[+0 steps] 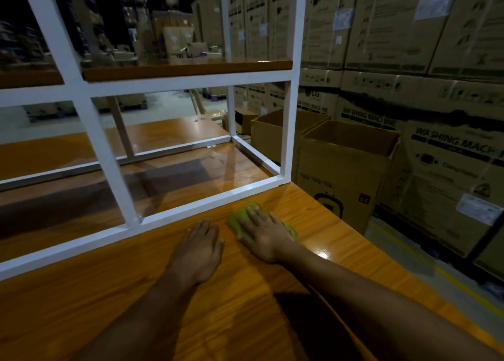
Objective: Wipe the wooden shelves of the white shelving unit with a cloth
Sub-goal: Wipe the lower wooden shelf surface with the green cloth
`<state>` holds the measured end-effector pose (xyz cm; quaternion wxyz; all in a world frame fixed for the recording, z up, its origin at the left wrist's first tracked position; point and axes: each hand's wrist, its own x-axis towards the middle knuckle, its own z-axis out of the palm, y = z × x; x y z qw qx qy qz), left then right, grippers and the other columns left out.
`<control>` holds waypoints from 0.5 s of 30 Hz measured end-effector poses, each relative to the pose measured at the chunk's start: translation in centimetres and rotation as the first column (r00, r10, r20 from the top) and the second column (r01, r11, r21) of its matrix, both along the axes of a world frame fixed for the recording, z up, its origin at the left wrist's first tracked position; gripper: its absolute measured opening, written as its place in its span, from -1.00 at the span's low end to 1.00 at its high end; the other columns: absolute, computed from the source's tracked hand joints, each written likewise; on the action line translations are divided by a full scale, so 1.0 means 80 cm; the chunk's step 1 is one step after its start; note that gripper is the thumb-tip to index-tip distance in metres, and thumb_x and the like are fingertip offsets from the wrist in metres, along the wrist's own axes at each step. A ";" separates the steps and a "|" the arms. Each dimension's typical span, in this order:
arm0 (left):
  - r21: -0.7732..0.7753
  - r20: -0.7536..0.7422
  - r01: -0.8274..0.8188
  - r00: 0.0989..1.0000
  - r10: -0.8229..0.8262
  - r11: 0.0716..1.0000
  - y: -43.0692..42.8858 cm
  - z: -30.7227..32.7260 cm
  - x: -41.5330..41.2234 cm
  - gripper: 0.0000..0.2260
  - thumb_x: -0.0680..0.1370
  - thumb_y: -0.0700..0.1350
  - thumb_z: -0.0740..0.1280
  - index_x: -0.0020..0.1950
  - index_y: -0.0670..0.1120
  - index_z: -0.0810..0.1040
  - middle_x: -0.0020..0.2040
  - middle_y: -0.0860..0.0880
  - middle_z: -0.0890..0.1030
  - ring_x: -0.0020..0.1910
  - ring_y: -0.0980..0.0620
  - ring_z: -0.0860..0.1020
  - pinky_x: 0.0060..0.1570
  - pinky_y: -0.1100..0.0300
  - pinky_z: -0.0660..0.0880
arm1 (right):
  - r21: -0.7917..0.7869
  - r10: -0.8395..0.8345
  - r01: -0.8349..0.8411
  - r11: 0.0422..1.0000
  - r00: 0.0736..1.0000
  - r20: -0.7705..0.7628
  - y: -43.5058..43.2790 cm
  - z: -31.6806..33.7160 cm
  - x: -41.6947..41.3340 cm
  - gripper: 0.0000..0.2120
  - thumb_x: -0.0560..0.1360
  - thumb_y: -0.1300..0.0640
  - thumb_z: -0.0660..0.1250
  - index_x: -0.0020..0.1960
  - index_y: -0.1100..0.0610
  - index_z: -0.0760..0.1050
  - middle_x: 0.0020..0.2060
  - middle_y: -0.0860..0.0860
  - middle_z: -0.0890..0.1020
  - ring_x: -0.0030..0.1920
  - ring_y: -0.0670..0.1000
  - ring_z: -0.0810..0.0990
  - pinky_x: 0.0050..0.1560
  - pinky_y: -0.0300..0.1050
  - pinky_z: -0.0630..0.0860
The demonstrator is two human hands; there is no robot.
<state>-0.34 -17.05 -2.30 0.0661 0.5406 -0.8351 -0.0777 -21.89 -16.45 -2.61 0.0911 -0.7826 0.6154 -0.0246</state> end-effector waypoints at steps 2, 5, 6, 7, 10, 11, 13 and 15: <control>-0.008 0.010 0.004 1.000 -0.004 1.000 0.000 0.001 -0.001 -0.47 0.66 0.18 -0.06 0.58 -0.02 0.09 0.60 -0.06 0.05 0.57 -0.04 -0.02 0.51 0.02 -0.05 | -0.019 0.037 -0.037 0.999 0.999 0.016 0.030 -0.002 -0.027 -0.37 0.61 -0.37 -0.18 0.62 -0.20 -0.13 0.61 -0.03 -0.16 0.60 0.03 -0.22 0.57 0.21 -0.20; -0.005 0.035 0.024 0.999 -0.024 1.000 0.000 0.003 0.000 -0.45 0.65 0.21 -0.08 0.59 -0.01 0.08 0.60 -0.07 0.03 0.57 -0.04 -0.03 0.52 0.02 -0.06 | -0.004 -0.144 0.144 0.990 0.989 -0.017 0.033 0.002 -0.104 -0.22 0.46 -0.47 -0.34 0.61 -0.18 -0.17 0.62 -0.01 -0.16 0.61 0.06 -0.20 0.57 0.22 -0.19; -0.006 0.037 0.028 0.999 -0.027 1.000 0.001 0.003 0.002 -0.45 0.65 0.21 -0.08 0.58 -0.01 0.07 0.60 -0.06 0.02 0.57 -0.04 -0.04 0.52 0.01 -0.07 | -0.003 -0.233 0.233 0.973 0.972 -0.031 0.021 0.004 -0.125 -0.19 0.43 -0.48 -0.37 0.61 -0.17 -0.17 0.62 0.02 -0.16 0.61 0.08 -0.19 0.57 0.24 -0.18; -0.006 0.040 0.032 0.999 -0.031 0.999 0.001 0.002 0.005 -0.45 0.65 0.22 -0.08 0.58 0.00 0.07 0.61 -0.05 0.01 0.57 -0.03 -0.05 0.52 0.00 -0.08 | -0.004 -0.313 0.313 0.950 0.949 -0.047 0.005 0.005 -0.138 -0.21 0.46 -0.47 -0.37 0.62 -0.16 -0.17 0.62 0.05 -0.15 0.61 0.10 -0.19 0.56 0.27 -0.17; -0.003 0.050 0.024 0.998 -0.024 1.000 0.005 0.002 0.020 -0.45 0.64 0.23 -0.07 0.58 0.03 0.07 0.61 -0.04 0.01 0.57 -0.02 -0.05 0.51 -0.01 -0.10 | -0.002 -0.446 0.446 0.895 0.894 -0.039 -0.043 0.005 -0.120 -0.35 0.62 -0.33 -0.21 0.63 -0.11 -0.13 0.63 0.12 -0.12 0.61 0.17 -0.18 0.55 0.30 -0.17; -0.004 0.048 0.013 0.999 -0.013 1.000 0.007 0.002 0.028 -0.44 0.63 0.24 -0.07 0.58 0.03 0.07 0.61 -0.04 0.02 0.57 -0.02 -0.04 0.51 -0.01 -0.10 | 0.003 -0.454 0.454 0.891 0.891 -0.015 -0.054 0.005 -0.098 -0.36 0.63 -0.31 -0.19 0.64 -0.08 -0.13 0.63 0.13 -0.12 0.61 0.18 -0.19 0.55 0.29 -0.18; -0.009 0.047 -0.014 0.999 0.014 1.000 0.013 0.004 0.045 -0.44 0.63 0.24 -0.07 0.57 0.03 0.09 0.60 -0.04 0.05 0.57 -0.02 -0.02 0.51 -0.02 -0.10 | 0.008 -0.413 0.413 0.910 0.910 -0.014 -0.071 0.004 -0.037 -0.35 0.65 -0.28 -0.19 0.64 0.00 -0.14 0.62 0.15 -0.14 0.61 0.20 -0.21 0.54 0.28 -0.18; -0.009 0.067 -0.045 0.997 0.045 0.999 0.018 0.007 0.067 -0.45 0.63 0.24 -0.07 0.57 0.02 0.11 0.60 -0.04 0.08 0.57 -0.02 0.00 0.51 -0.03 -0.08 | -0.012 -0.369 0.369 0.929 0.929 -0.037 -0.076 0.005 0.030 -0.34 0.66 -0.23 -0.19 0.64 0.09 -0.15 0.62 0.19 -0.13 0.60 0.23 -0.20 0.55 0.28 -0.17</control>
